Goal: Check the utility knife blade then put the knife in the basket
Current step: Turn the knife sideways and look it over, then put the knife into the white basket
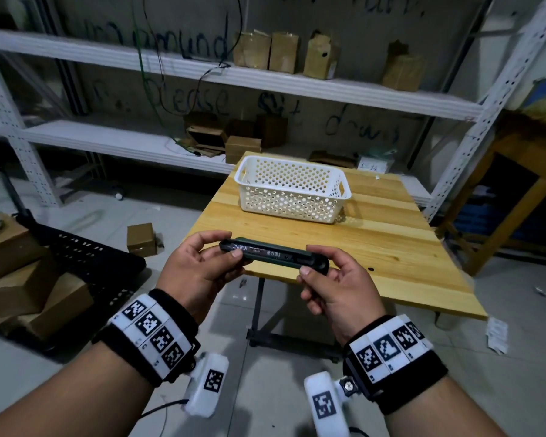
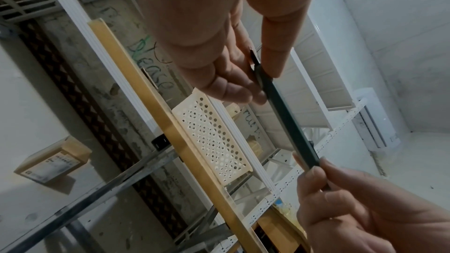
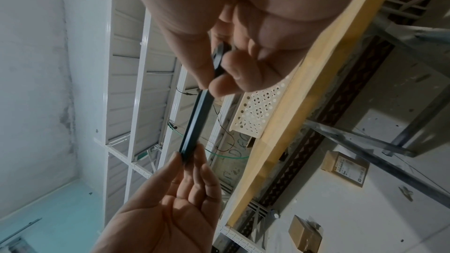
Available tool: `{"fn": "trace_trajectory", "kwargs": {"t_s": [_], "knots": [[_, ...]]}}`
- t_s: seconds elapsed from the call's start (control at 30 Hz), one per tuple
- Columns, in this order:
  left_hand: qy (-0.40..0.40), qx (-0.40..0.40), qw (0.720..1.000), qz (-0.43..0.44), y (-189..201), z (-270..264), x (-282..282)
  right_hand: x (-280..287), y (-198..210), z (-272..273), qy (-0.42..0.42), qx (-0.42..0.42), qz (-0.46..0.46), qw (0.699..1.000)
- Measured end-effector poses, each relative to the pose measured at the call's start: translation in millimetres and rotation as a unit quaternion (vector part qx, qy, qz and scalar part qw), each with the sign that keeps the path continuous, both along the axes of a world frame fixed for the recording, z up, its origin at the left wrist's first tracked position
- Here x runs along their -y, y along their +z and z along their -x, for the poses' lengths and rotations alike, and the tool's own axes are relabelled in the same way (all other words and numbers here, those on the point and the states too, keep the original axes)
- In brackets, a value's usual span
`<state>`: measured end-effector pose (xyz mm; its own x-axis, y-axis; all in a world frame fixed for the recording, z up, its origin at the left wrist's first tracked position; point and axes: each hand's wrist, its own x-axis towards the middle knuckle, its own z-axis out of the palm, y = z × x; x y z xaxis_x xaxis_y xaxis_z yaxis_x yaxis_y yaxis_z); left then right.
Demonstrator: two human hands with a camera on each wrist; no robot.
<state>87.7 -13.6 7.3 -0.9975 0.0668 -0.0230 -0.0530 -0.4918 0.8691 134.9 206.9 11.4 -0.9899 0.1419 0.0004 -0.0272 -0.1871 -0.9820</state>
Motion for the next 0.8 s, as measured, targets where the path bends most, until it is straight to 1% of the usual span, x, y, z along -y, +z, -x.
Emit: {"fn": "trace_trajectory", "kwargs": {"t_s": [0.1, 0.2, 0.33, 0.4, 0.5, 0.57, 0.67, 0.8], "knots": [[0.001, -0.002, 1.000, 0.001, 6, 0, -3, -1, 7, -1, -0.003, -0.008, -0.002, 1.000], [0.005, -0.009, 1.000, -0.020, 17, 1, -6, -1, 18, -1, -0.013, -0.028, 0.009, 0.999], [-0.027, -0.014, 0.999, -0.044, 34, 2, -11, -8, 33, -2, -0.027, -0.061, 0.016, 0.998], [-0.049, -0.019, 0.998, -0.038, 43, 8, -15, -13, 39, -1, -0.032, -0.066, 0.024, 0.997], [-0.071, -0.037, 0.997, 0.006, 60, 24, -21, -21, 46, 9, -0.047, -0.063, 0.029, 0.997], [-0.078, -0.040, 0.996, 0.020, 70, 41, -26, -29, 53, 20, -0.052, -0.064, 0.007, 0.997], [-0.085, -0.030, 0.995, 0.032, 79, 68, -35, -41, 70, 42, -0.056, -0.065, -0.057, 0.995], [-0.092, -0.030, 0.991, 0.097, 85, 108, -46, -53, 85, 83, -0.054, -0.061, -0.117, 0.990]]}}
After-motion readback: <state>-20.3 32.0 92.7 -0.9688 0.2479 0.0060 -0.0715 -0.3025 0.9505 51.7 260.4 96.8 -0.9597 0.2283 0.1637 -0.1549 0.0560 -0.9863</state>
